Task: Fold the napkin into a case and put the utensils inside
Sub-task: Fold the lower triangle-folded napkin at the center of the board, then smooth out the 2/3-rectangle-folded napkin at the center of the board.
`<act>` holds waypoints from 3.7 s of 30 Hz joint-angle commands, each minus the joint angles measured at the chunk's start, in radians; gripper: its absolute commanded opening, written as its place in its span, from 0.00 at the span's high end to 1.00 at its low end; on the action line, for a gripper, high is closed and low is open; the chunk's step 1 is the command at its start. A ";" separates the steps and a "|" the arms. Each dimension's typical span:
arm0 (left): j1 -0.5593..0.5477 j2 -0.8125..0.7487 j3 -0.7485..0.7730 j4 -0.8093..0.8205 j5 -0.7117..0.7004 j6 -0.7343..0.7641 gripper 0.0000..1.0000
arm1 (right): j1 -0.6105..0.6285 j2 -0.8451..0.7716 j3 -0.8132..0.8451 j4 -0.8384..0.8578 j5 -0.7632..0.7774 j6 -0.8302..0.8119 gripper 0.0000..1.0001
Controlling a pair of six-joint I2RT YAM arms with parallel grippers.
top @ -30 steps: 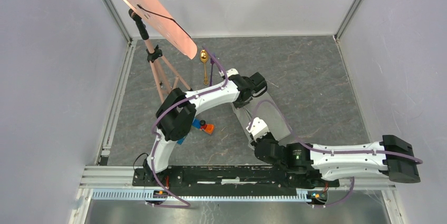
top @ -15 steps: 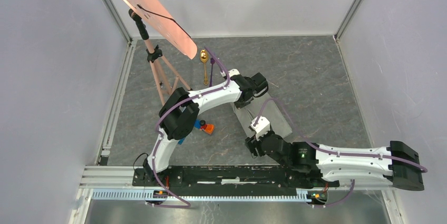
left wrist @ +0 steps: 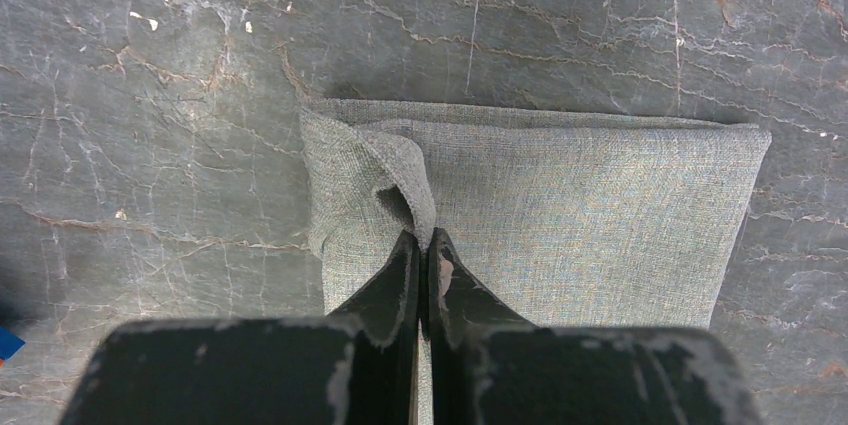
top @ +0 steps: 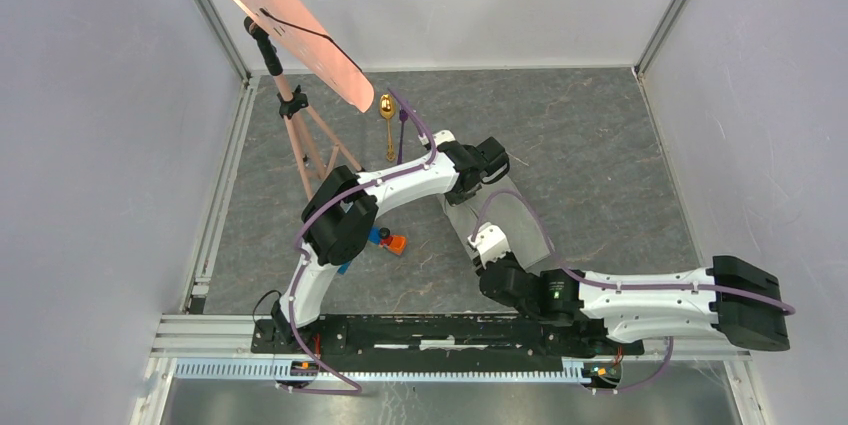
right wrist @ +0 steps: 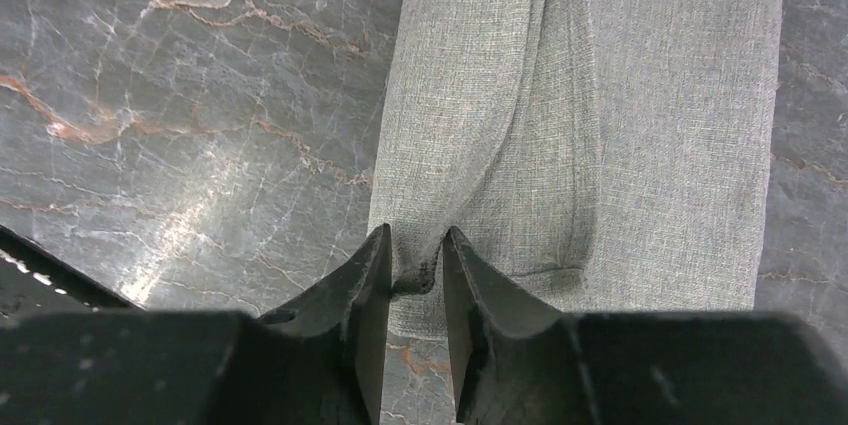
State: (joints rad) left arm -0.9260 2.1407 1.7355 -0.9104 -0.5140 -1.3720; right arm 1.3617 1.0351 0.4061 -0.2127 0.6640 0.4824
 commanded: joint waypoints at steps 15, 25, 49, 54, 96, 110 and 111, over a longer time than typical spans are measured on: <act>0.006 0.048 0.086 0.063 -0.013 0.157 0.98 | -0.080 -0.094 -0.072 -0.044 0.027 0.149 1.00; 0.006 0.089 0.090 0.143 0.040 0.243 0.98 | -0.196 -0.138 -0.158 0.038 -0.087 0.119 1.00; -0.022 0.096 0.088 0.245 0.034 0.350 0.98 | -0.215 -0.176 -0.177 0.027 -0.095 0.115 1.00; -0.020 0.112 0.084 0.266 0.080 0.393 0.94 | -0.220 -0.153 -0.191 0.030 -0.102 0.135 1.00; 0.087 -0.029 -0.130 0.490 0.237 0.686 0.98 | -0.236 -0.211 -0.227 0.024 -0.115 0.202 0.98; 0.092 0.000 -0.180 0.514 0.281 0.704 0.98 | -0.320 -0.203 0.052 -0.139 -0.151 -0.030 0.60; 0.091 -0.003 -0.183 0.512 0.281 0.707 0.98 | -0.361 -0.185 0.072 -0.111 -0.209 -0.070 0.55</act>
State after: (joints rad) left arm -0.8379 2.1429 1.5742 -0.4252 -0.2497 -0.7235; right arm 1.0889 0.8227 0.3653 -0.3508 0.5503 0.5663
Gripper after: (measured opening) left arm 0.033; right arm 0.378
